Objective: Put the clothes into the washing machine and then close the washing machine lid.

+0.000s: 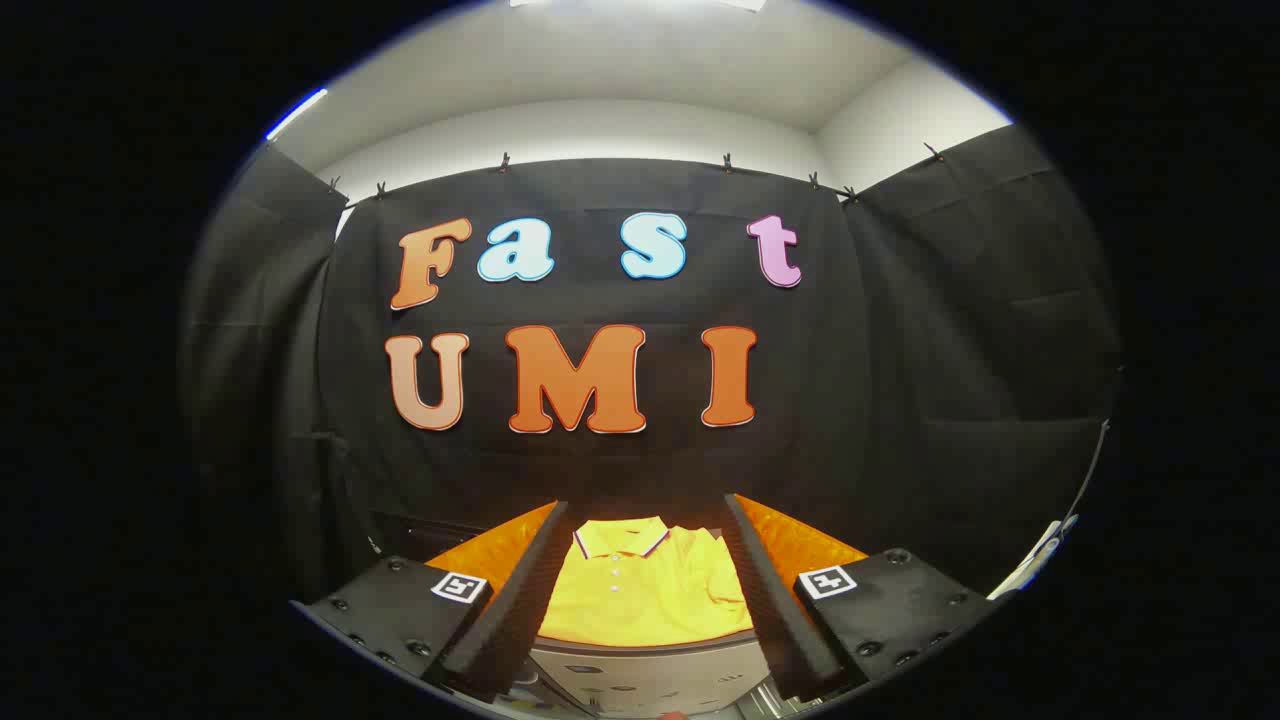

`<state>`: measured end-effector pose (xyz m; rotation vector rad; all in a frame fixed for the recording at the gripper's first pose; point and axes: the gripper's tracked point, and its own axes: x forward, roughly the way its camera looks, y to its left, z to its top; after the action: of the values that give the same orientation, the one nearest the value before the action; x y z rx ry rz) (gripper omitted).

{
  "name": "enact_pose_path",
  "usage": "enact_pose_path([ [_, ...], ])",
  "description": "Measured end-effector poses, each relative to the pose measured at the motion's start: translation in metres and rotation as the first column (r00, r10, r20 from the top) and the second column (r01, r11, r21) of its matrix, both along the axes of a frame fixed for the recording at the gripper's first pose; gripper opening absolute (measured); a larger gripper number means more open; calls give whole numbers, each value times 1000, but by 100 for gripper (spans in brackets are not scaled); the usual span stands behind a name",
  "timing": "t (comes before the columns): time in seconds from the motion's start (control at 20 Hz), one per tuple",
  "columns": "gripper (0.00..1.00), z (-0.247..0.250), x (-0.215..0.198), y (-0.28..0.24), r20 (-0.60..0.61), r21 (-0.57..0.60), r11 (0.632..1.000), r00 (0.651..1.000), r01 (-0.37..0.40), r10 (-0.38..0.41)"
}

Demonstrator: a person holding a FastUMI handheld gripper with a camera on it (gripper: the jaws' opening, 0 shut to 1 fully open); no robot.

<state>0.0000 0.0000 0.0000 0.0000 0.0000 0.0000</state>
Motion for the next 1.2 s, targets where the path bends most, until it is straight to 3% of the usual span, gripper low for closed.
enact_pose_path([
  [1.2, 98, 1, 16, 17, -18, -18, 1000, 1000, -7, 7],
])
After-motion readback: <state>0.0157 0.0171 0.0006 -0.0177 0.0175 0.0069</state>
